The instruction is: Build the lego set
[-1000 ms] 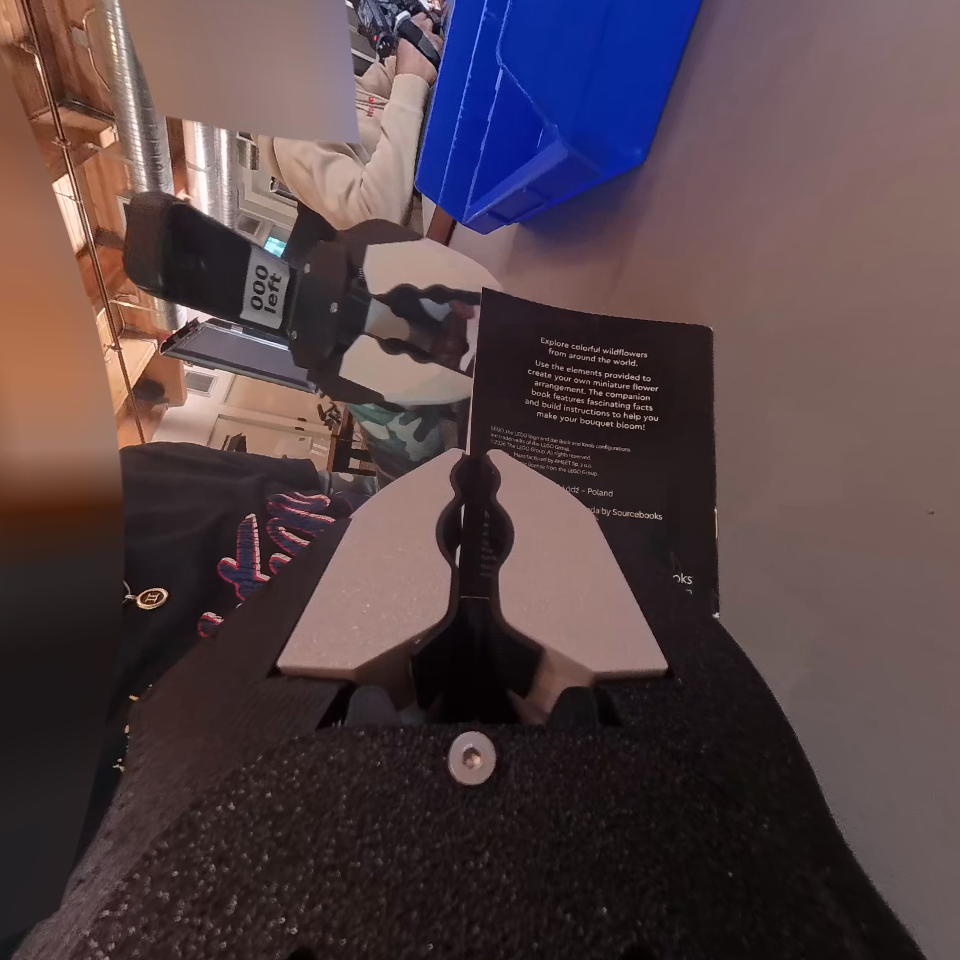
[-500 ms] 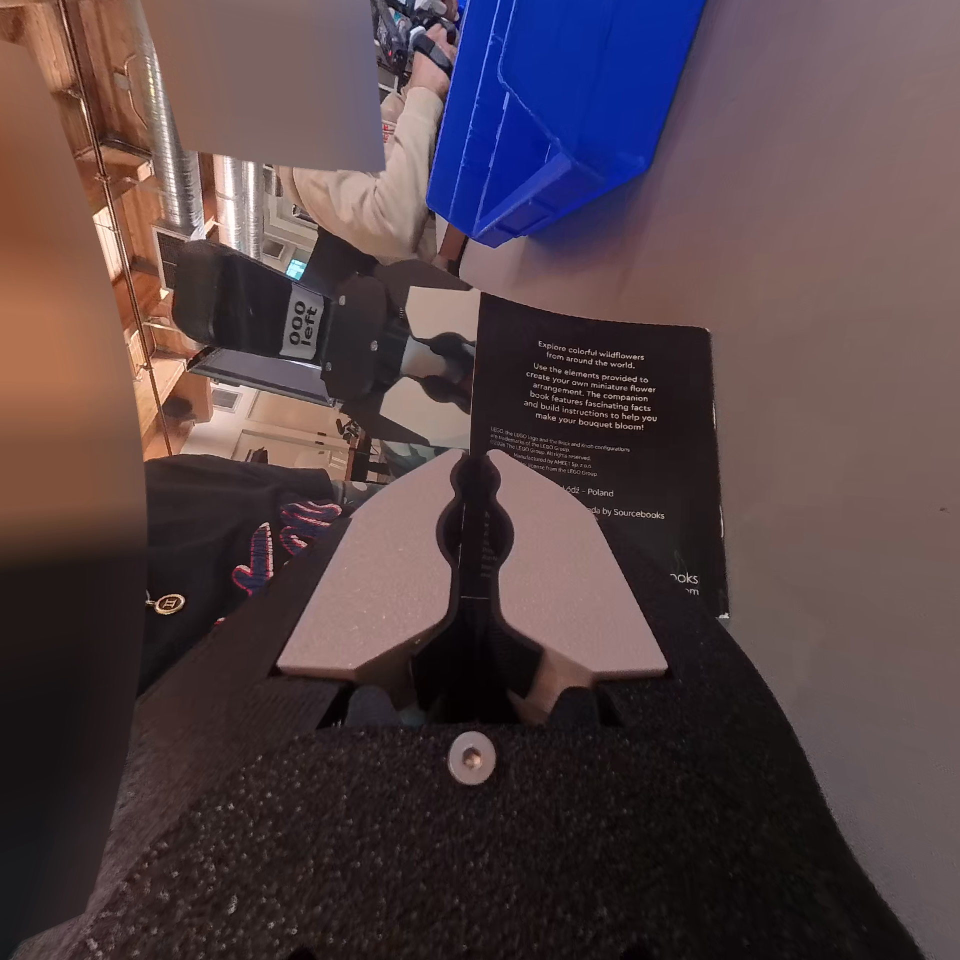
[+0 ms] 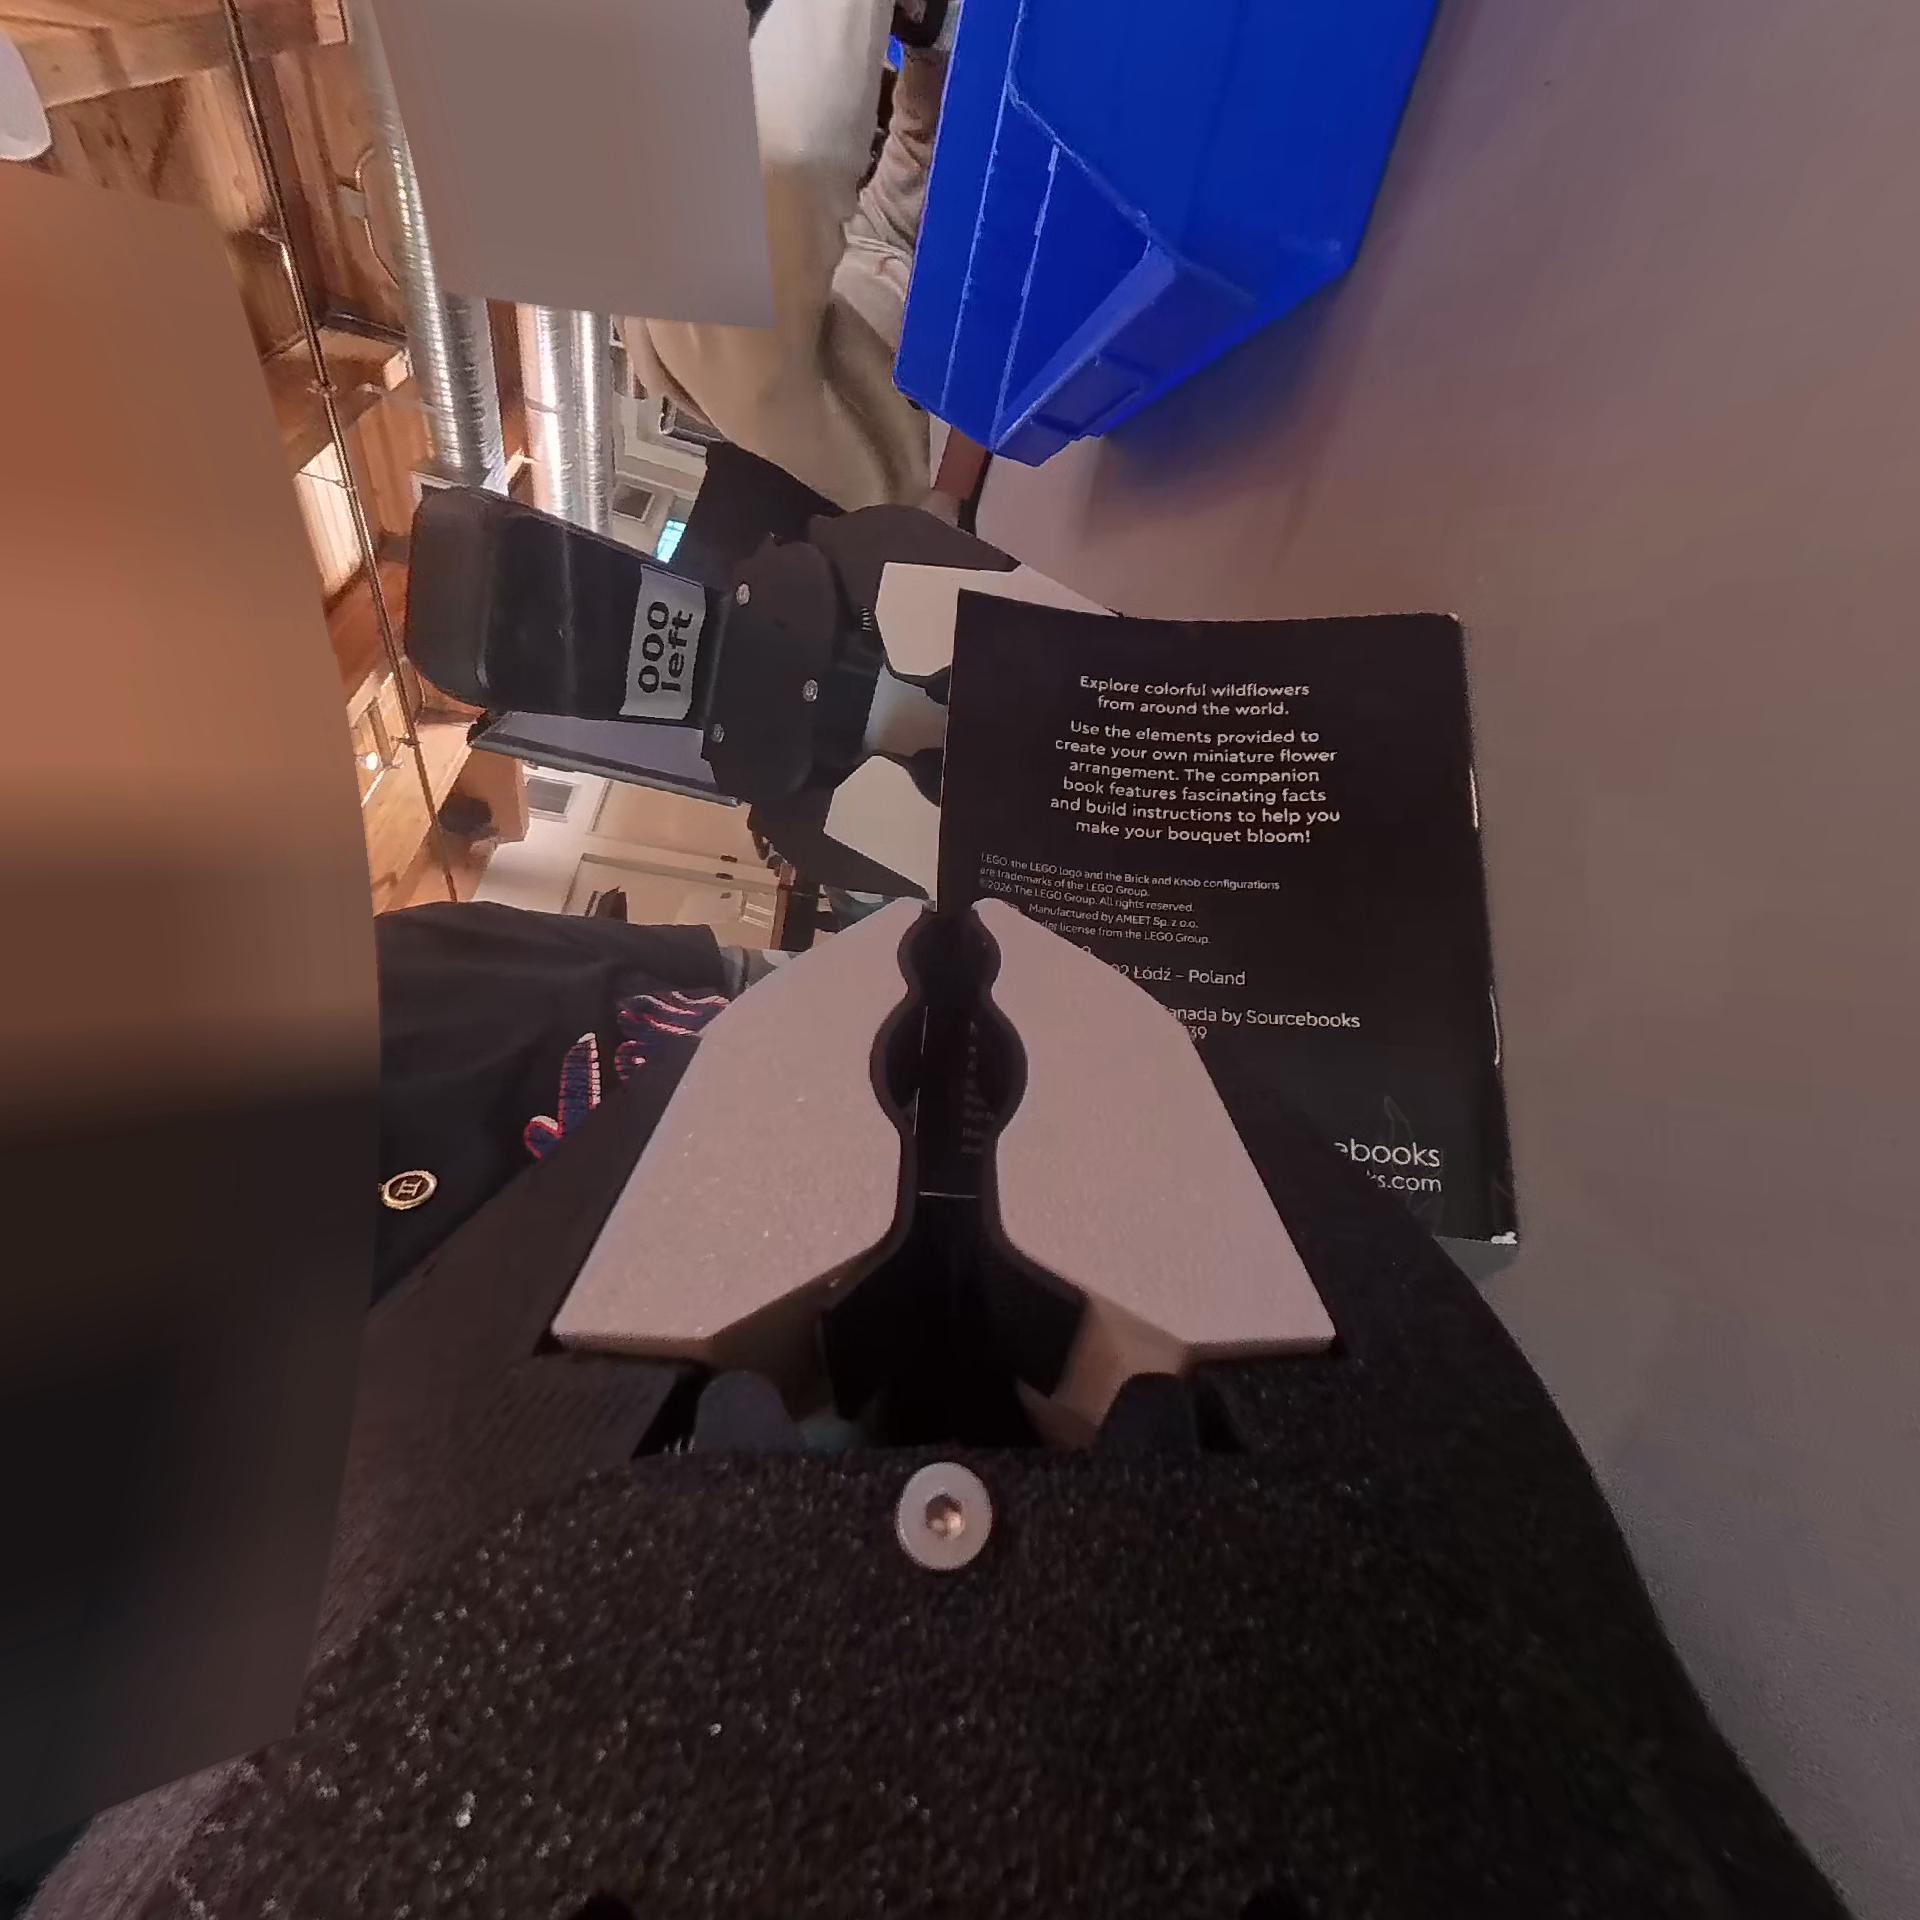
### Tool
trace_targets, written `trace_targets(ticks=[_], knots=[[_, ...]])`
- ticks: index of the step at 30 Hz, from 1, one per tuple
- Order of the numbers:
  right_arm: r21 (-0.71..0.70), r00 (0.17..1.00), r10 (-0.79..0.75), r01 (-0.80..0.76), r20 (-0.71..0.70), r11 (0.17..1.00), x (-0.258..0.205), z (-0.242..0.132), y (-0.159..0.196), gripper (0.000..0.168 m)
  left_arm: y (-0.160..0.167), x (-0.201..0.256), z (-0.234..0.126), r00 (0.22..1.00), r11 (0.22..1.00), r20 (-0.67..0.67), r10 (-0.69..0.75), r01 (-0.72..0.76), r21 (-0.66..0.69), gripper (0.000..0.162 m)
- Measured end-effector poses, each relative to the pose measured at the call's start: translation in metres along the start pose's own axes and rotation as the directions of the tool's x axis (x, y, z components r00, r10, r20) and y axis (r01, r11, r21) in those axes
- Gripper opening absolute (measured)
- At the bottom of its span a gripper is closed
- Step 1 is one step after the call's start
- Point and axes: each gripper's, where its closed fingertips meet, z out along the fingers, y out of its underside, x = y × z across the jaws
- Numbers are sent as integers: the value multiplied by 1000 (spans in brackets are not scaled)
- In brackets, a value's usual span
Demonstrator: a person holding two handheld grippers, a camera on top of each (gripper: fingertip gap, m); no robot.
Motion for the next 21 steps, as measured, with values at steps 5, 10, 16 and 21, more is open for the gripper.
trace_targets(ticks=[5,10,16,21], knots=[[-2,1000,9,-9,13,1000,0,1,1,5,1,0,1,1000,1000,-3,2,-2,1,35],[-6,1000,18,-18,22,1000,0,3,3,6,1,1,1,1000,1000,-7,4,-4,1,35],[-11,999,23,-22,27,1000,0,4,4,6,1,0,1,1000,1000,-8,5,-5,1,35],[10,1000,12,-12,17,1000,0,2,0,5,5,-3,-4,1000,1000,6,-6,6,-16,35]])
